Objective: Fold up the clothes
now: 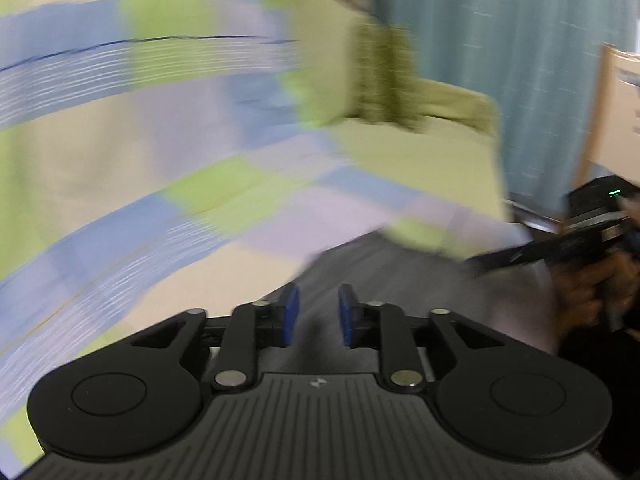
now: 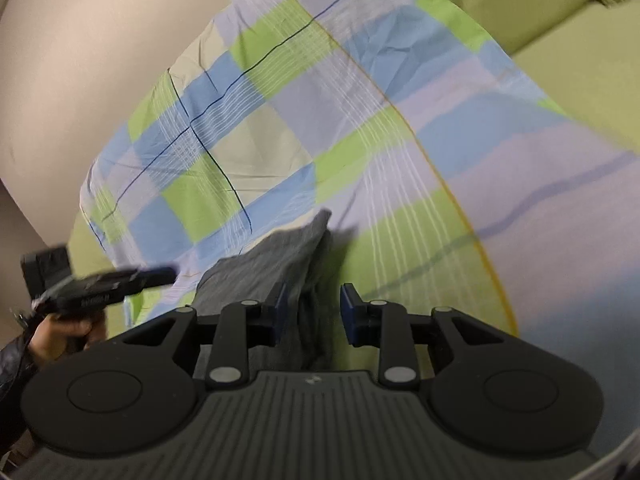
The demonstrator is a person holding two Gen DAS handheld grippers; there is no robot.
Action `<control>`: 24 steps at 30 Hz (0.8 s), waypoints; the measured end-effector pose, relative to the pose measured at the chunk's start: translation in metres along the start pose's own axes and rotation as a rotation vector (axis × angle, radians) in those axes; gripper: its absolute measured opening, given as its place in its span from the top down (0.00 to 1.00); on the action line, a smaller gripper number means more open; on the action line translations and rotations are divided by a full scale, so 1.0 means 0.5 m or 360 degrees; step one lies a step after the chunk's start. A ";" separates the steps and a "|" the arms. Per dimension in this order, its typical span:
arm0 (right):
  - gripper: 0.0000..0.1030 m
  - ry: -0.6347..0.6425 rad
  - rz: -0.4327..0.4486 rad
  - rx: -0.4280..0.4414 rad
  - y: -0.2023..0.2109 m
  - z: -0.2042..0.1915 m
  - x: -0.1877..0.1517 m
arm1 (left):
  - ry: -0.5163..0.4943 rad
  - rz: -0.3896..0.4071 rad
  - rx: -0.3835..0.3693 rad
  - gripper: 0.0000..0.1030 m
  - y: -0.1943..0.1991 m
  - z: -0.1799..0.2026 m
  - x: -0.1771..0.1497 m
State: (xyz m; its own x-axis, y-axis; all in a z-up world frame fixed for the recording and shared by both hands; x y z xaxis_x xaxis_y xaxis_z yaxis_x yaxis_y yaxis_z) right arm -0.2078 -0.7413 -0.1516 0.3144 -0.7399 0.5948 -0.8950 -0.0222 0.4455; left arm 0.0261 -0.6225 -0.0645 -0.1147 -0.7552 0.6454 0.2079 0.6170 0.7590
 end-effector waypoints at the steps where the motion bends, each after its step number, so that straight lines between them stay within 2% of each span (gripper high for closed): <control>1: 0.68 0.0002 0.0000 0.0010 0.001 0.000 -0.005 | -0.0039 -0.0021 -0.0052 0.58 -0.016 0.012 0.019; 3: 0.66 0.0009 -0.0003 0.0029 0.004 0.001 -0.015 | -0.0127 -0.0148 -0.0186 0.58 -0.072 0.037 0.070; 6: 0.66 0.0099 -0.0058 0.0046 -0.004 -0.002 -0.031 | -0.0230 -0.0274 -0.0239 0.57 -0.130 0.064 0.107; 8: 0.65 0.0108 -0.0076 0.0079 -0.012 0.002 -0.037 | -0.0275 -0.0342 -0.0216 0.57 -0.157 0.077 0.111; 9: 0.65 0.0107 -0.0082 0.0102 -0.013 0.003 -0.041 | -0.0330 -0.0406 -0.0124 0.57 -0.175 0.084 0.105; 11: 0.65 0.0121 -0.0102 0.0147 -0.013 -0.001 -0.052 | -0.0383 -0.0458 0.0023 0.55 -0.190 0.084 0.092; 13: 0.64 0.0148 -0.0132 0.0181 -0.012 -0.002 -0.062 | -0.0356 -0.0467 0.0126 0.54 -0.196 0.068 0.070; 20: 0.64 0.0098 -0.0085 0.0270 0.006 0.020 -0.026 | -0.0254 -0.0387 0.0233 0.54 -0.177 0.067 0.050; 22: 0.64 0.0104 -0.0111 0.0303 -0.005 0.019 -0.006 | -0.0205 -0.0331 0.0210 0.55 -0.167 0.065 0.053; 24: 0.64 0.0112 -0.0165 0.0336 -0.022 0.014 0.006 | -0.0189 -0.0280 0.0127 0.55 -0.151 0.063 0.064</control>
Point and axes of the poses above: each gripper's, at about its wrist camera, not at the fingertips, and y roughly against the way its jaws point, z to its right, x to its top, the point moved 4 cm from there along -y, roughly the way its jaws point, and after that the axes turned 14 degrees about -z, right-handed, at the moved point
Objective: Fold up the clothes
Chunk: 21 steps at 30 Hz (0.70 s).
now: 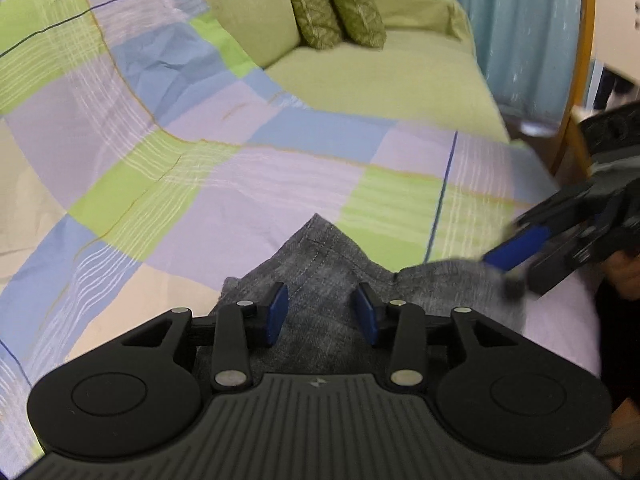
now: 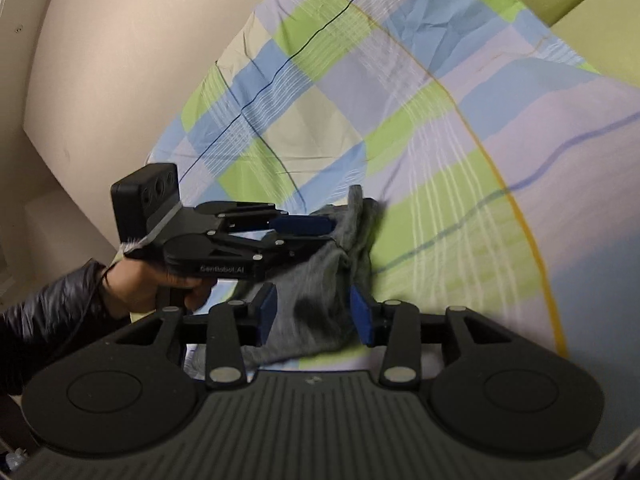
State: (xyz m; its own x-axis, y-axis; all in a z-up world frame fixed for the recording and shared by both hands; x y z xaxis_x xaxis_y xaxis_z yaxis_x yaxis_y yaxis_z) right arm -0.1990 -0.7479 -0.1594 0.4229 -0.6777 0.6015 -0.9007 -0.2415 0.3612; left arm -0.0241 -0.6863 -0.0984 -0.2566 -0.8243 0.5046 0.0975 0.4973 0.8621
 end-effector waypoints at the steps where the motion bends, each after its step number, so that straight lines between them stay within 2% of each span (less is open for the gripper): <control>1: 0.64 -0.0005 -0.0040 0.0025 -0.011 0.002 0.006 | -0.0008 0.0008 -0.0031 0.55 0.003 -0.002 0.005; 2: 0.63 -0.0008 -0.0066 0.0042 -0.018 0.003 0.010 | -0.0014 0.0007 -0.0036 0.55 0.002 -0.003 0.009; 4: 0.63 -0.0014 -0.0106 0.0095 -0.032 0.004 0.021 | -0.0057 -0.0064 0.0046 0.56 -0.017 -0.008 0.018; 8: 0.64 -0.0133 -0.0164 0.0176 -0.049 0.017 0.026 | -0.0066 -0.0086 0.0069 0.56 -0.036 -0.015 0.016; 10: 0.73 -0.0148 -0.0192 0.0181 -0.052 0.016 0.022 | -0.0061 -0.0087 0.0089 0.55 -0.045 -0.017 0.010; 11: 0.84 -0.0126 -0.0222 0.0143 -0.049 0.010 0.017 | -0.0058 -0.0082 0.0091 0.55 -0.045 -0.017 0.006; 13: 0.86 -0.0087 -0.0261 0.0065 -0.040 0.003 0.004 | -0.0038 -0.0070 0.0102 0.56 -0.043 -0.018 0.002; 14: 0.87 -0.0075 -0.0271 0.0035 -0.032 0.000 -0.005 | -0.0030 -0.0068 0.0126 0.64 -0.043 -0.021 0.000; 15: 0.87 -0.0081 -0.0269 0.0018 -0.028 0.001 -0.011 | -0.0022 -0.0066 0.0151 0.79 -0.043 -0.023 -0.001; 16: 0.88 -0.0088 -0.0267 0.0001 -0.023 0.002 -0.017 | -0.0013 -0.0064 0.0176 0.84 -0.044 -0.025 -0.003; 21: 0.88 -0.0093 -0.0253 -0.0050 -0.019 0.005 -0.028 | 0.0062 -0.0062 0.0137 0.85 -0.041 -0.039 -0.002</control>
Point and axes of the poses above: each gripper's, at about its wrist camera, not at the fingertips, and y roughly against the way its jaws point, z to its right, x to its top, the point moved 4 cm from there along -y, roughly the way its jaws point, and after that the axes turned 14 degrees about -z, right-handed, at the moved point
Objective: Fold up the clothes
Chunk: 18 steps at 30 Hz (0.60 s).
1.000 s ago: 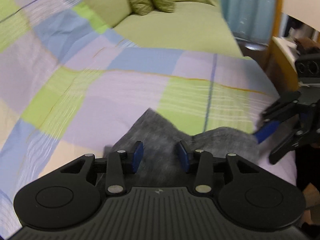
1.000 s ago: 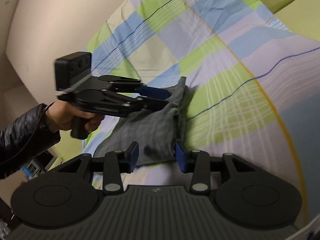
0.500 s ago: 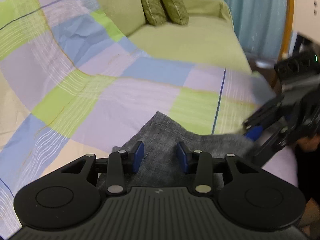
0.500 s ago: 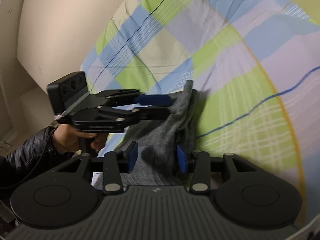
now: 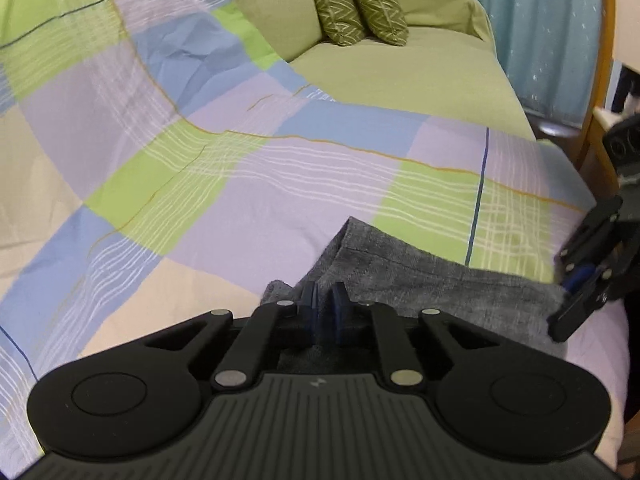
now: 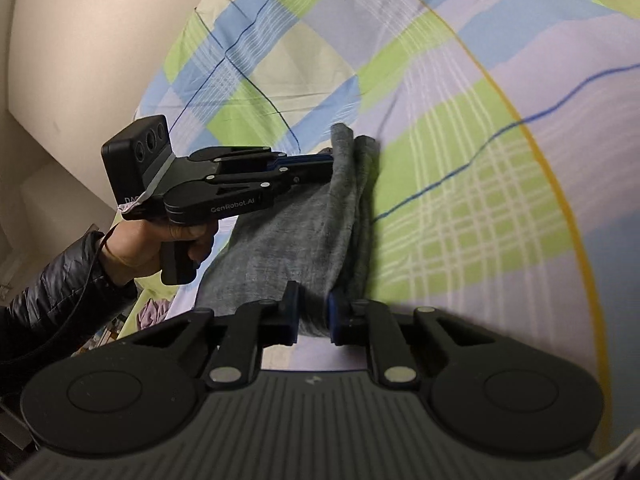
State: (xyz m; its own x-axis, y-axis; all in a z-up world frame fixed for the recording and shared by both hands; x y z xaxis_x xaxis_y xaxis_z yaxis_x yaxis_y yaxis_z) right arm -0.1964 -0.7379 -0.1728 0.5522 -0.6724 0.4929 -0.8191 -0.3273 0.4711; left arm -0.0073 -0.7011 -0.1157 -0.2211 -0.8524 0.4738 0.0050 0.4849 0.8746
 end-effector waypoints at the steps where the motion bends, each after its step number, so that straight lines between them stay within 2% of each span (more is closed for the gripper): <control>1: 0.88 0.0011 -0.0003 -0.0009 -0.001 -0.002 -0.001 | 0.0006 0.0007 0.0003 0.85 0.007 0.001 0.005; 4: 0.88 0.0035 -0.0015 -0.0035 -0.008 -0.004 0.001 | -0.0003 0.0062 0.0008 0.84 0.035 0.012 0.020; 6: 0.88 0.0046 -0.0013 -0.0055 -0.010 -0.005 -0.001 | -0.0057 0.0108 -0.0153 0.77 0.059 0.039 0.036; 7: 0.88 0.0053 -0.0010 -0.0067 -0.011 -0.006 -0.002 | -0.0072 0.0114 -0.0189 0.76 0.063 0.046 0.039; 10: 0.88 0.0077 -0.0001 -0.0104 -0.012 -0.012 -0.008 | -0.0231 -0.0008 -0.0236 0.75 0.031 0.086 0.043; 12: 0.88 0.0088 0.0004 -0.0121 -0.013 -0.014 -0.010 | -0.0316 -0.0082 -0.0075 0.75 -0.013 0.083 0.035; 16: 0.88 0.0095 0.0014 -0.0136 -0.013 -0.013 -0.013 | -0.0181 -0.0020 0.0125 0.77 -0.044 0.014 0.030; 18: 0.88 0.0098 0.0019 -0.0143 -0.013 -0.013 -0.014 | -0.0122 -0.0026 0.0251 0.73 -0.055 -0.019 0.029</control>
Point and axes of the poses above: each gripper's, at about its wrist camera, not at the fingertips, and y roughly against the way its jaws point, z to its right, x to its top, the point moved 4 cm from there along -y, roughly the way its jaws point, and after that the axes turned 14 degrees about -z, right-handed, at the moved point
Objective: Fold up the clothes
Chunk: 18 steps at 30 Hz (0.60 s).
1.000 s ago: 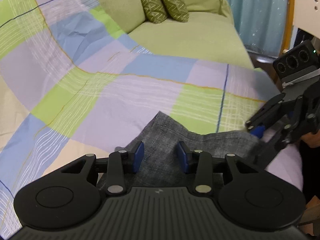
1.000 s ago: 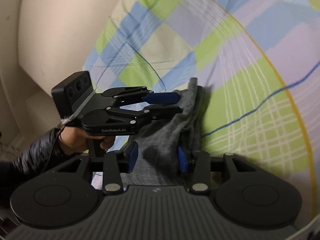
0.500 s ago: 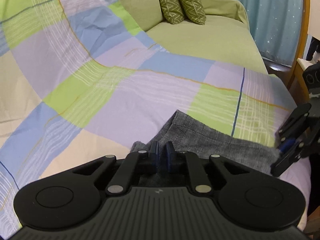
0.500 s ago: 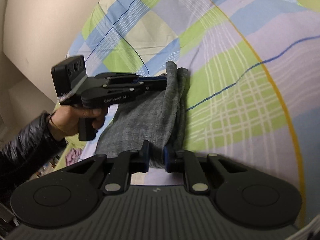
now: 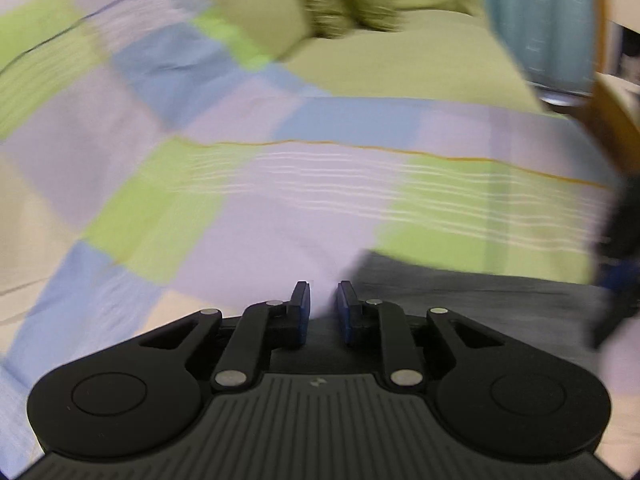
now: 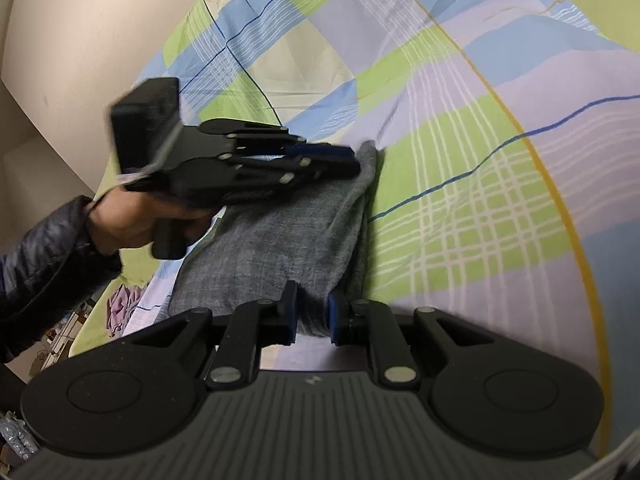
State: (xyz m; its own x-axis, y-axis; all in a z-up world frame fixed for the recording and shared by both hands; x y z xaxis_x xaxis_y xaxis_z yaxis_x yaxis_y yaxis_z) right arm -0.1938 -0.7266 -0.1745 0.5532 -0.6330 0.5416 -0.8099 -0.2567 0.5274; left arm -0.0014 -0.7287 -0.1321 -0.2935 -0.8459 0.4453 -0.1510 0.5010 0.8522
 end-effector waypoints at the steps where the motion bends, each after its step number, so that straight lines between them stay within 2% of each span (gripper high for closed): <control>1: 0.88 0.0002 0.0001 -0.0001 0.001 0.000 0.000 | 0.0054 0.0000 0.0049 0.73 0.000 -0.017 0.001; 4: 0.88 0.0010 0.0000 -0.0011 0.003 -0.002 0.001 | 0.0127 0.0055 0.0064 0.77 0.031 -0.034 0.007; 5: 0.88 0.0013 0.0000 -0.0017 0.003 -0.003 0.001 | 0.0129 0.0095 0.0009 0.77 0.056 -0.027 0.009; 8: 0.88 0.0023 0.0006 -0.0039 0.006 -0.007 0.002 | 0.0056 0.0215 -0.0264 0.77 0.137 0.027 0.014; 10: 0.88 0.0032 0.0011 -0.0057 0.005 -0.011 0.004 | -0.0102 0.0194 -0.0502 0.75 0.159 0.094 0.008; 11: 0.88 0.0041 0.0015 -0.0068 0.005 -0.013 0.004 | -0.0183 0.0153 -0.0548 0.75 0.155 0.123 0.002; 12: 0.88 0.0049 0.0019 -0.0079 0.005 -0.015 0.004 | -0.0231 0.0108 -0.0525 0.75 0.143 0.136 -0.003; 14: 0.88 0.0083 0.0023 -0.0103 0.006 -0.021 0.003 | -0.0209 0.0048 -0.0412 0.75 0.091 0.129 -0.020; 15: 0.88 0.0102 0.0022 -0.0114 0.007 -0.023 0.003 | -0.0184 0.0045 -0.0391 0.88 0.079 0.122 -0.024; 16: 0.88 0.0105 0.0021 -0.0115 0.008 -0.023 0.002 | -0.0131 0.0062 -0.0382 0.93 0.070 0.108 -0.027; 18: 0.88 0.0059 0.0024 -0.0061 0.013 -0.011 0.007 | 0.0045 0.0115 -0.0253 0.93 0.044 0.054 -0.032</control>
State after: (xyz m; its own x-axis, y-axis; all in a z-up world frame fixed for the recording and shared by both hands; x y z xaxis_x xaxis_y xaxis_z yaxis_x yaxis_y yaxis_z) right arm -0.1961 -0.7267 -0.1656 0.5482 -0.6091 0.5731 -0.8106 -0.2184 0.5433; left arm -0.0255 -0.6993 -0.1277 -0.2712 -0.8147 0.5126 0.0215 0.5273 0.8494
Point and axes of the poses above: each gripper's, at about its wrist camera, not at the fingertips, and y roughly against the way its jaws point, z to its right, x to its top, the point moved 4 cm from there along -y, roughly the way its jaws point, and after that the axes turned 14 degrees about -z, right-handed, at the moved point
